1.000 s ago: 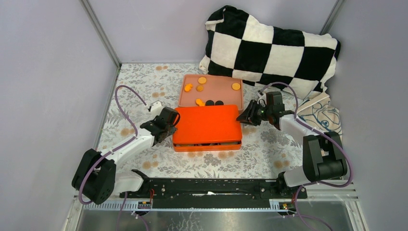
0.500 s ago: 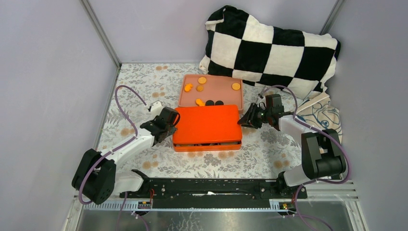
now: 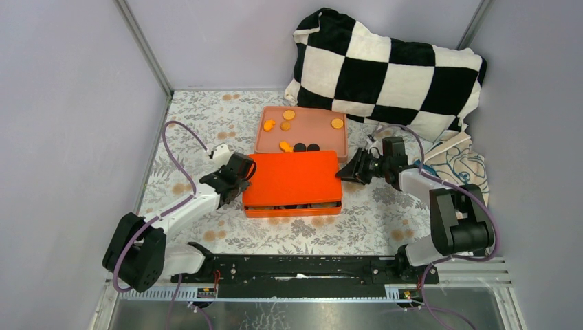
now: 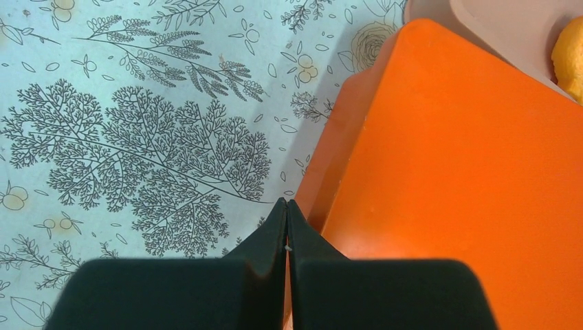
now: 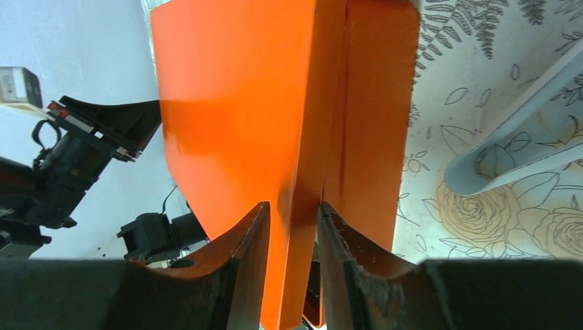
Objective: Pack the cookies
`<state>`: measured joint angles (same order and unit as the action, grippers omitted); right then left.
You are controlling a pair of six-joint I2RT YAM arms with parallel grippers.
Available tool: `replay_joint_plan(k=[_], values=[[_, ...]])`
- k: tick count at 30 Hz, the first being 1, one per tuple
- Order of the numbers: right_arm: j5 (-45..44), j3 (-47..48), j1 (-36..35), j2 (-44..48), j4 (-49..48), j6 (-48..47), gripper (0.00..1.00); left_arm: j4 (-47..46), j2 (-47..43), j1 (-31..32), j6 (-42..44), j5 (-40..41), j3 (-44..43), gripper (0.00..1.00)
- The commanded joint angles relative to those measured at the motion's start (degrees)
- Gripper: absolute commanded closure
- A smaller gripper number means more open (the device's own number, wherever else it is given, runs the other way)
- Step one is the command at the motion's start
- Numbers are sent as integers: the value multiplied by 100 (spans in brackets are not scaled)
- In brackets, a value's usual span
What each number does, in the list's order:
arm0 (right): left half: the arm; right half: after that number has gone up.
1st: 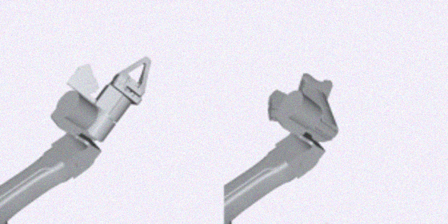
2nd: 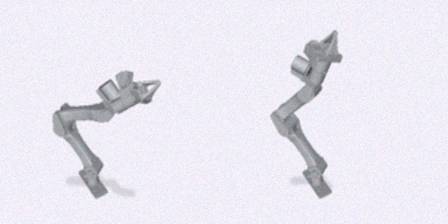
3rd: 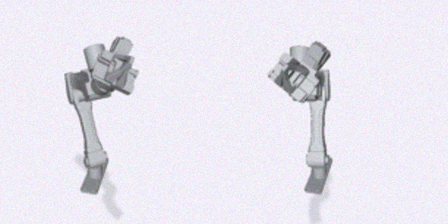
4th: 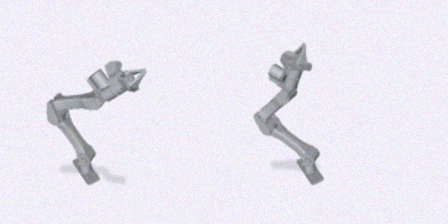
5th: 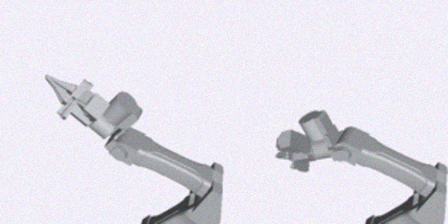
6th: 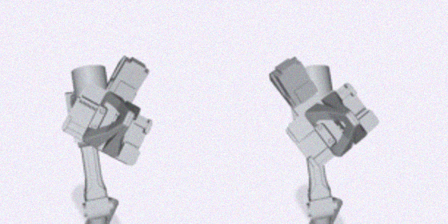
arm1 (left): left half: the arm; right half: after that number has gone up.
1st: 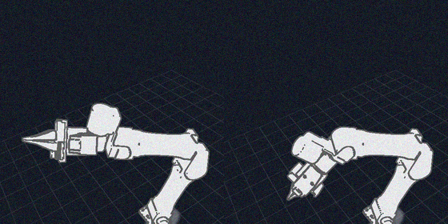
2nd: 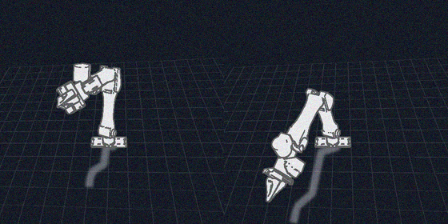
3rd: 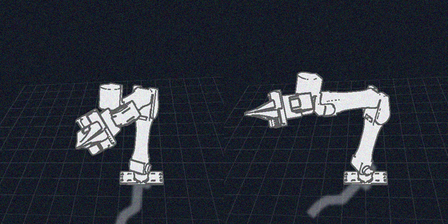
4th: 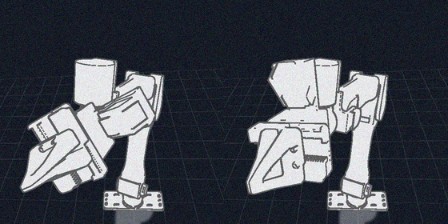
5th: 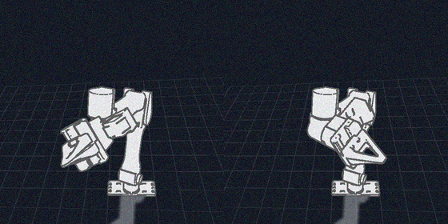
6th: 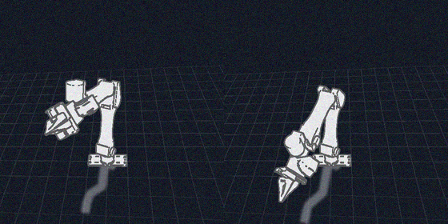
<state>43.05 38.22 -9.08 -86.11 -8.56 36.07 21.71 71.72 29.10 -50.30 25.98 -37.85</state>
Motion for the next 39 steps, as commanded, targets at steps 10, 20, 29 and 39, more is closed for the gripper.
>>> replay_joint_plan(k=[10, 20, 29, 39], values=[[1105, 67, -159, 909, 376, 196, 66, -51, -282, 77, -72, -270, 86, 100], [974, -334, -217, 1260, 722, 40, 67, 212, -840, 78, -304, -522, 330, 100], [156, -210, -224, 1089, 1028, -89, 68, 746, -1004, 78, -385, -133, 195, 100], [-847, 202, -220, 1248, 1450, -416, 68, 2739, -1612, -315, -963, 1264, -777, 100]])
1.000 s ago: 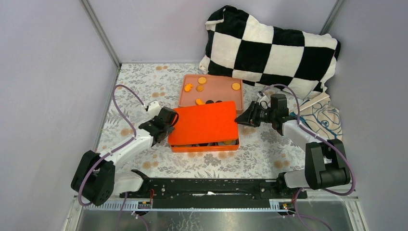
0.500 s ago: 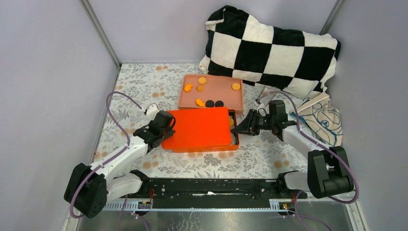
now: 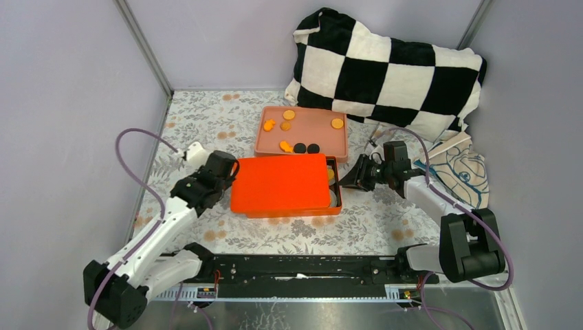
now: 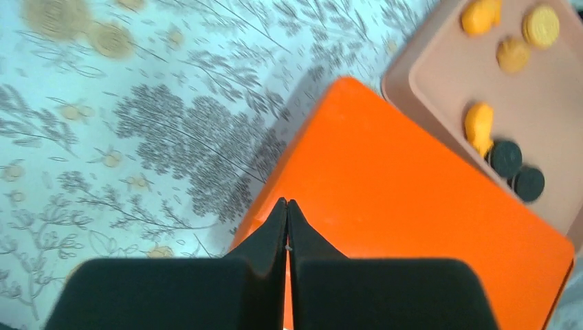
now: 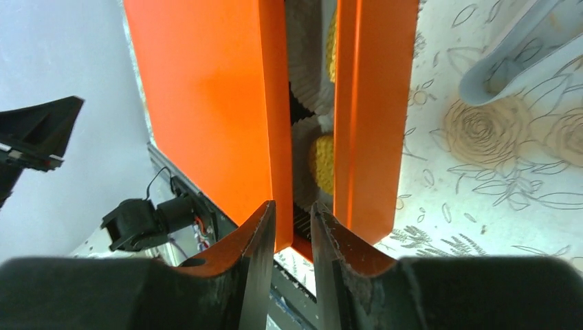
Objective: Pack the cookies
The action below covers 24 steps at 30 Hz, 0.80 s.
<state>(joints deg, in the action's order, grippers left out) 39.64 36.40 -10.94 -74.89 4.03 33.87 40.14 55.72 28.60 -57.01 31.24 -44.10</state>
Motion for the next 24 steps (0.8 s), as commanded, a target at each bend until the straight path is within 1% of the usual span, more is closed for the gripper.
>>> replay_joint_plan(k=[1, 3, 8, 10, 12, 15, 17, 19, 21, 24], values=[[-618, 431, -34, 112, 224, -204, 68, 921, 93, -389, -293, 726, -95, 100], [-864, 539, -33, 67, 318, -222, 68, 875, 314, -568, -314, 685, 72, 100], [-1652, 862, -40, -166, 746, -344, 69, 350, 891, -638, -256, 641, 396, 100], [-1910, 923, -34, -303, 854, -379, 69, -140, 1094, -637, -108, 438, 543, 100], [-2037, 968, -37, -496, 902, -391, 69, -741, 1227, -639, 49, 70, 712, 100], [-1980, 1004, -35, -942, 860, -423, 70, -1474, 1393, -628, 153, -377, 830, 100], [-1870, 975, -38, -1145, 703, -398, 70, -1645, 1508, -631, 191, -522, 805, 100], [-1564, 947, -33, -1422, 434, -345, 70, -1732, 1653, -628, 245, -577, 729, 100], [-1070, 944, -40, -1690, 88, -256, 71, -1828, 1800, -628, 300, -649, 667, 100], [-486, 842, -58, -1866, -552, 4, 71, -1992, 1950, -620, 301, -855, 638, 100]])
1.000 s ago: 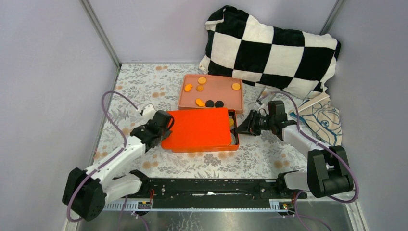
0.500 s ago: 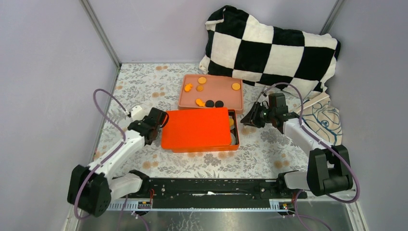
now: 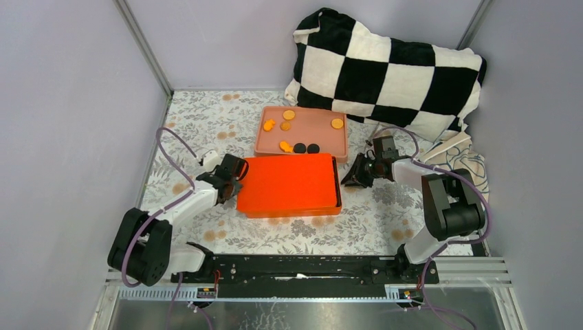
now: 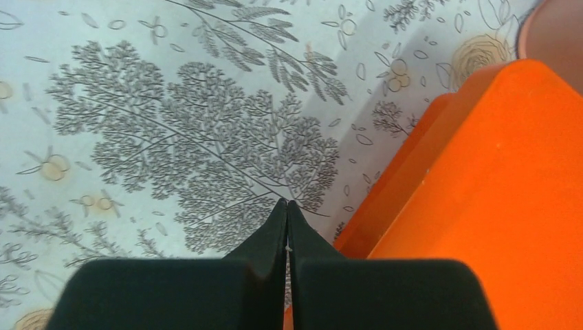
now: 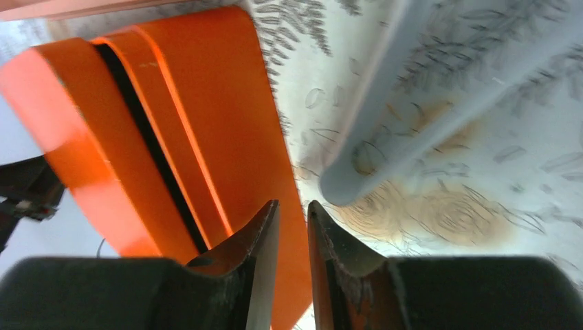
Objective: Pack the cookies
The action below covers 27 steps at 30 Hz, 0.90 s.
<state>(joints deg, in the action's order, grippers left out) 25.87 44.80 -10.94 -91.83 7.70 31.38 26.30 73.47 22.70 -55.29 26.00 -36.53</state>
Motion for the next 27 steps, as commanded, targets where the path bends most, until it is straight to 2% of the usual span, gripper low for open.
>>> replay_joint_plan(k=[1, 9, 13, 15, 22, 24, 27], values=[[1053, -58, -65, -178, -1122, 344, 71, -651, 216, -6, 115, -400, -117, 100], [2279, -488, -204, 11, -2231, 998, 71, -783, 528, 453, -44, -601, -252, 100], [2220, -501, -222, 172, -2118, 965, 71, -857, 655, 630, -46, -657, -347, 100], [1645, -384, -224, 379, -1554, 692, 72, -835, 684, 639, -27, -650, -376, 100], [-1943, 341, -411, 1777, 686, 78, 76, -741, 504, 637, 1, -502, -304, 100], [-2517, 633, -575, 2119, 1144, -104, 76, -726, 476, 639, 18, -485, -307, 100], [-2937, 1051, -808, 2133, 1650, -362, 73, -726, 503, 639, 34, -479, -318, 100]])
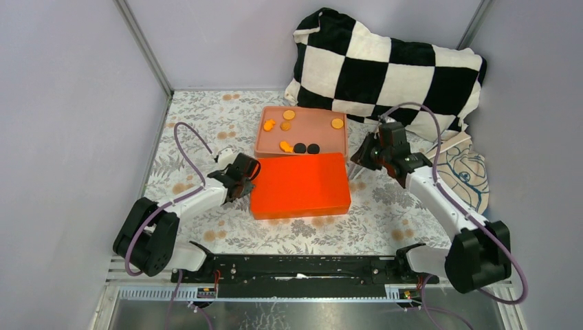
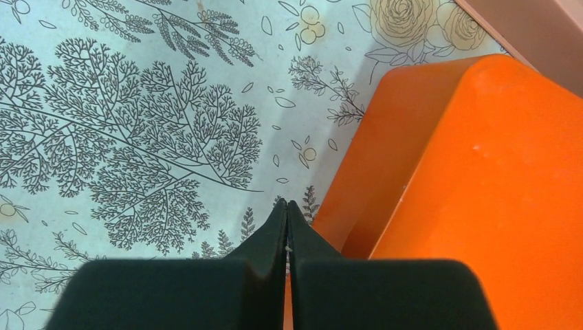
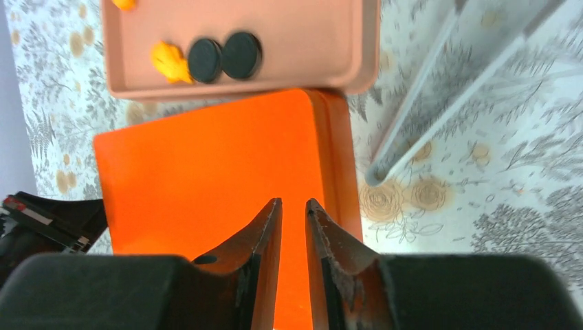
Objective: Pack the cookies
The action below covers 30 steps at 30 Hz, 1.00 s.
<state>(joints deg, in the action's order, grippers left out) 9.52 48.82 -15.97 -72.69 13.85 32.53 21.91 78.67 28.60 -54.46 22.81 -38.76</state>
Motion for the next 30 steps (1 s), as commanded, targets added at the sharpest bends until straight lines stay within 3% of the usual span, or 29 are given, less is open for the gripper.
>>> replay_joint_plan(k=[1, 10, 18, 22, 30], values=[[-1383, 745, -377, 167, 1180, -544, 73, -294, -4, 49, -48, -159, -104, 100], [-826, 794, -955, -348, 1201, -803, 73, -356, 110, 49, -17, -214, -124, 100], [-617, 173, -1234, -652, 1084, -612, 74, -423, 62, 56, 99, -242, -167, 100], [-901, -177, -1239, -518, 1215, -487, 73, -512, -73, 67, 233, -248, -145, 100], [-922, 468, -1236, -11, 1169, -574, 69, -81, -779, 67, 441, 255, -234, 100]])
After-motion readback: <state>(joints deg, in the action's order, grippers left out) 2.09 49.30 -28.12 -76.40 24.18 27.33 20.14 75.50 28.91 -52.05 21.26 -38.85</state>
